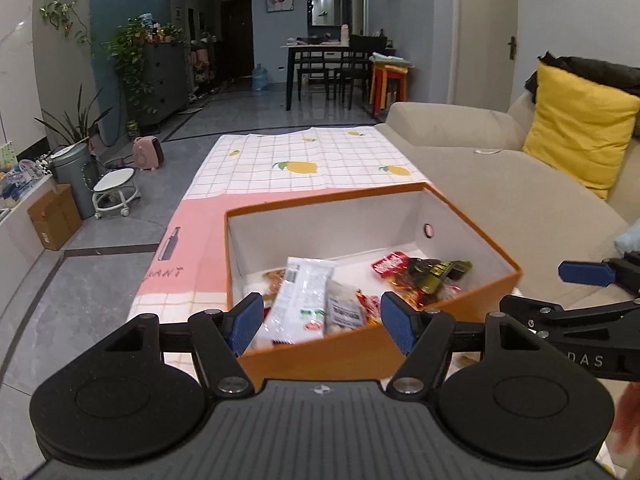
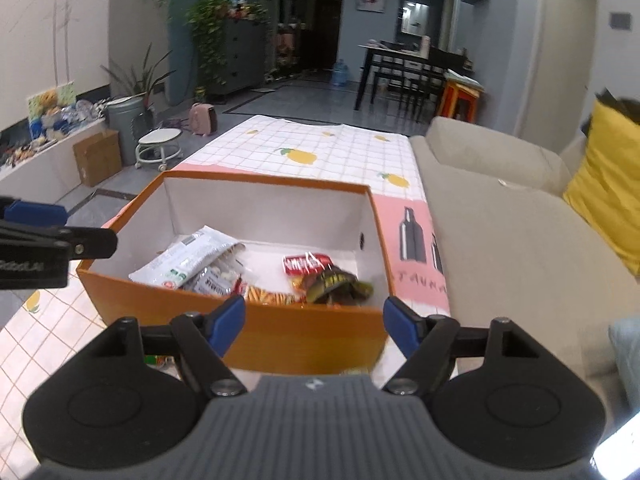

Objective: Organize snacks
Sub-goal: 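Move both tools back toward the green sausage and clear nut bag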

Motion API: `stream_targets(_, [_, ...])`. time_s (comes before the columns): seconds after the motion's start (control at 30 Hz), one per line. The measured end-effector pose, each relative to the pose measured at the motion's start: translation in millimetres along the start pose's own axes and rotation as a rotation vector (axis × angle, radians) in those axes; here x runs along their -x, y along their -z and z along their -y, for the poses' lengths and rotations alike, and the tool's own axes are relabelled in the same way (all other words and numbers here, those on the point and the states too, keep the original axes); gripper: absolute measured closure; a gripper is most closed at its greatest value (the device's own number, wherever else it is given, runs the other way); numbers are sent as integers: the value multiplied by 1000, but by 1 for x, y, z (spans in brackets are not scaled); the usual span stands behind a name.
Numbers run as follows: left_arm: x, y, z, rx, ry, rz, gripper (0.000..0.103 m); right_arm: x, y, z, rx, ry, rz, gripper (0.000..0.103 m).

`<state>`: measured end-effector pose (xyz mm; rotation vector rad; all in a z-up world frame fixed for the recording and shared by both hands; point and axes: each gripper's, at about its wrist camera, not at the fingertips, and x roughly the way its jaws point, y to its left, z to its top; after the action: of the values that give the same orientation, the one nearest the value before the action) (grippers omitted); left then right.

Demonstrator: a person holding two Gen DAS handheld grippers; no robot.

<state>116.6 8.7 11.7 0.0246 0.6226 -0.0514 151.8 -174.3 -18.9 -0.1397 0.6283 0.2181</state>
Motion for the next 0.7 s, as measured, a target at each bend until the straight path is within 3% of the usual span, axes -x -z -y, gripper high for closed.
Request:
stream_targets(0.3, [1,46,1,-44,4,-35,24,19,44,14,-65,21,-2,29])
stream_targets(0.47, [-19,64,-5,-28,8,-129,24,10,70,13,-68,24,-34,25])
stream_targets(0.7, [-48,85,-9,-154,-48,-210,24,-20,83,8,-29,23,-93,23])
